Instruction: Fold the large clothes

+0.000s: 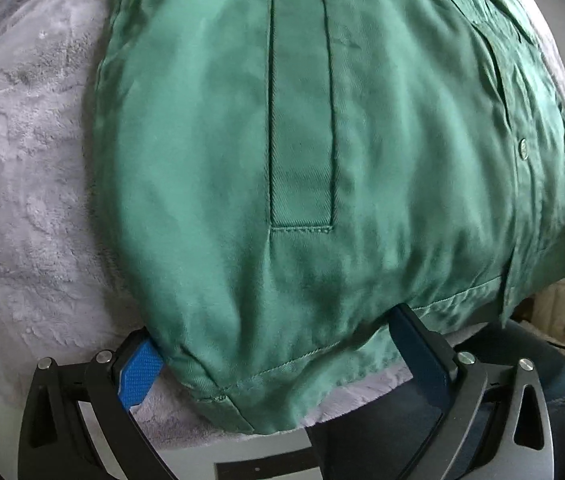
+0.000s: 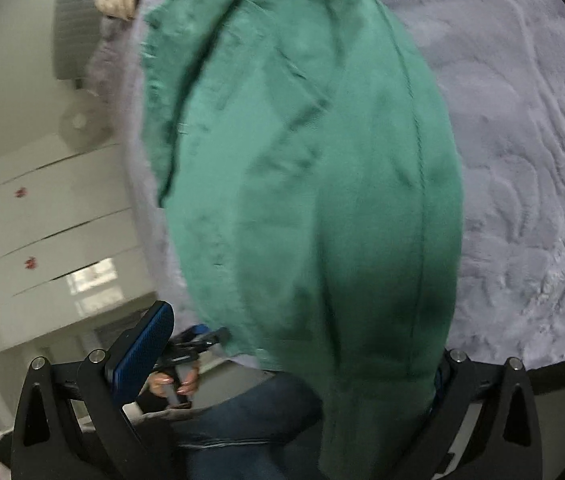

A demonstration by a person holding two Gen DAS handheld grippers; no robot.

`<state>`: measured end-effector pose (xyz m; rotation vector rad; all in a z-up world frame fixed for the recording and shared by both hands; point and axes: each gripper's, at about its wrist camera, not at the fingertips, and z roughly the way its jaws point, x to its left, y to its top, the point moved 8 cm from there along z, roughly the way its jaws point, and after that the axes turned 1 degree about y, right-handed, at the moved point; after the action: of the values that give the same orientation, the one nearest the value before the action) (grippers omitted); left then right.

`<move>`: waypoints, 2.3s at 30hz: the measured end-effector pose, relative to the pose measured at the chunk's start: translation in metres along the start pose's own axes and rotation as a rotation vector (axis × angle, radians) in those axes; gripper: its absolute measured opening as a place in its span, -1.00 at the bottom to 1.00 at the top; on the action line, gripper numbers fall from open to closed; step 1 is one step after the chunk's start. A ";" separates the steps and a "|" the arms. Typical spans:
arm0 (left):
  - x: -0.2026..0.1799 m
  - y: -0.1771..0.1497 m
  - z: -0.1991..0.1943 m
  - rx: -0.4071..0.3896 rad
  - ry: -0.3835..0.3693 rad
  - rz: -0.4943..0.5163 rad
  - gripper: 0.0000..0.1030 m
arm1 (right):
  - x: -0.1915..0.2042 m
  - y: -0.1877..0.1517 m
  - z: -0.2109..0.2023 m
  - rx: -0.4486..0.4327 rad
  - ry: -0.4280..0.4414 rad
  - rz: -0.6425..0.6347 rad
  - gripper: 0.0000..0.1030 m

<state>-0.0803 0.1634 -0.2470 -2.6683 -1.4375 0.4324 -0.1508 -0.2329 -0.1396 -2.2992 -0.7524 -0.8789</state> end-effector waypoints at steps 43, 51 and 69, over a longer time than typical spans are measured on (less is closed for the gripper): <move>0.049 0.365 -0.172 -0.490 -0.078 -0.318 -0.78 | 0.154 0.361 0.045 -0.251 0.137 0.024 -0.77; 0.037 0.352 -0.221 -0.576 -0.021 -0.254 0.49 | 0.175 0.360 0.011 -0.285 0.246 0.002 0.77; -0.028 0.385 -0.165 -0.587 0.154 -0.099 0.58 | 0.182 0.350 0.053 -0.267 -0.349 -0.432 -0.76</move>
<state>0.2619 -0.0635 -0.1606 -2.9340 -1.8655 -0.2431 0.2177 -0.3834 -0.1451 -2.6125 -1.3970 -0.8034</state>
